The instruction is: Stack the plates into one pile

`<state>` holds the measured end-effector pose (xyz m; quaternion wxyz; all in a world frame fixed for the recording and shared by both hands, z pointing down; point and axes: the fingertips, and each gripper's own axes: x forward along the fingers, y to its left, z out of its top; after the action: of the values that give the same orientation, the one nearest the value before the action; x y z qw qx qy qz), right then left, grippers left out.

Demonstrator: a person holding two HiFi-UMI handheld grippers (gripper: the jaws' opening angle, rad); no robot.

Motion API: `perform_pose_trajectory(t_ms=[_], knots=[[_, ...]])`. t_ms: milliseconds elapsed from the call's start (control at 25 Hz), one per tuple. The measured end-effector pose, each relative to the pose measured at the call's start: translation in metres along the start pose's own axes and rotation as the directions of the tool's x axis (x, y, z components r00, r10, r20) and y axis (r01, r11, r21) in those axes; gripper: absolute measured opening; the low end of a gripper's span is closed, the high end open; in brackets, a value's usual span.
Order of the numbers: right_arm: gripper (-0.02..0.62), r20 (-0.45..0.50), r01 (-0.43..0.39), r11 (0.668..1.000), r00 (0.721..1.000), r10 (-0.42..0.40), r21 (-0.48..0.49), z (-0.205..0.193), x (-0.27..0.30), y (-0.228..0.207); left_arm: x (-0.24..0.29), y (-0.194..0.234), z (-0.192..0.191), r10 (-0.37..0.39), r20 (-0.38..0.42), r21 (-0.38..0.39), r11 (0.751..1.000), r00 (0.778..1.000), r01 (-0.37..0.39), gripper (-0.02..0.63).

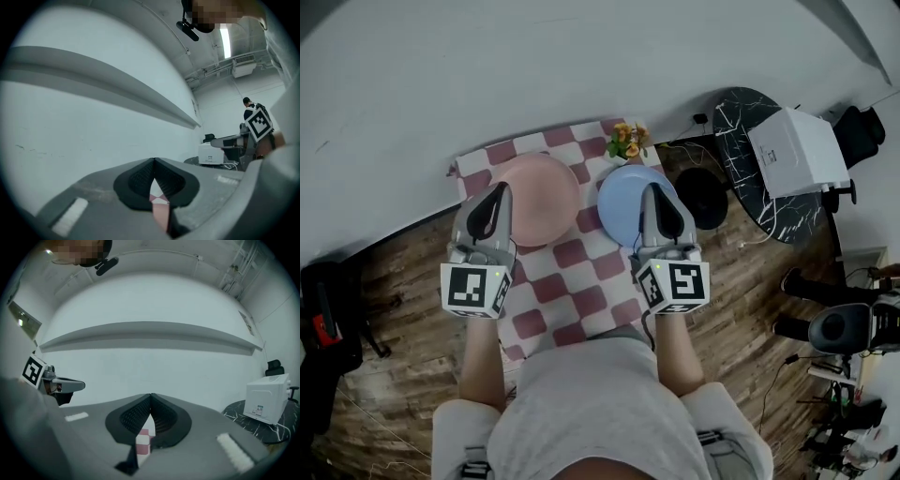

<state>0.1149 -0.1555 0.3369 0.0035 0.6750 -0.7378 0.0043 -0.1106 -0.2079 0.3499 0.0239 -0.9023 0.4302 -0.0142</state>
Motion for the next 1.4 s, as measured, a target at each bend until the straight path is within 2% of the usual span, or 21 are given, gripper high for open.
perform_pose_trajectory(t_ms=[80, 160, 320, 440, 640, 760, 880, 1120, 1280, 1400], knots=[[0.001, 0.008, 0.031, 0.999, 0.999, -0.031, -0.008, 0.004, -0.007, -0.012, 0.006, -0.007, 0.004, -0.025, 0.021, -0.006, 1.000, 0.999, 0.025, 0.005], [0.002, 0.019, 0.062, 0.998, 0.998, -0.062, -0.012, 0.008, -0.014, -0.026, 0.010, -0.014, 0.010, -0.045, 0.054, -0.043, 0.998, 0.998, 0.047, 0.005], [0.002, 0.056, 0.110, 0.994, 0.992, -0.110, -0.010, 0.016, -0.029, -0.056, 0.013, -0.025, 0.025, -0.053, 0.152, -0.101, 0.993, 0.987, 0.069, 0.005], [0.002, 0.078, 0.120, 0.993, 0.990, -0.118, -0.022, 0.020, -0.036, -0.074, 0.017, -0.037, 0.035, -0.059, 0.200, -0.098, 0.992, 0.978, 0.080, 0.005], [0.002, 0.077, 0.104, 0.994, 0.992, -0.101, -0.034, 0.017, -0.041, -0.100, 0.023, -0.061, 0.048, -0.023, 0.287, -0.030, 0.999, 0.958, 0.033, 0.005], [0.002, 0.066, 0.097, 0.994, 0.993, -0.094, -0.042, 0.014, -0.041, -0.117, 0.033, -0.078, 0.038, -0.019, 0.248, -0.015, 1.000, 0.969, 0.023, 0.005], [0.002, 0.032, 0.081, 0.996, 0.996, -0.080, -0.035, 0.003, -0.040, -0.135, 0.043, -0.094, 0.023, -0.006, 0.194, -0.036, 0.999, 0.981, 0.014, 0.005], [0.002, -0.105, 0.032, 0.999, 0.994, -0.031, 0.007, -0.045, -0.035, -0.163, 0.061, -0.121, -0.019, 0.024, 0.049, -0.070, 0.997, 0.999, -0.020, 0.005], [0.002, -0.221, -0.016, 0.999, 0.975, 0.022, 0.031, -0.082, -0.032, -0.174, 0.070, -0.139, -0.054, 0.036, -0.075, -0.105, 0.994, 0.997, -0.044, 0.005], [0.002, -0.324, -0.035, 0.997, 0.945, 0.054, 0.062, -0.114, -0.029, -0.184, 0.079, -0.151, -0.086, 0.044, -0.175, -0.169, 0.983, 0.984, -0.074, 0.005]])
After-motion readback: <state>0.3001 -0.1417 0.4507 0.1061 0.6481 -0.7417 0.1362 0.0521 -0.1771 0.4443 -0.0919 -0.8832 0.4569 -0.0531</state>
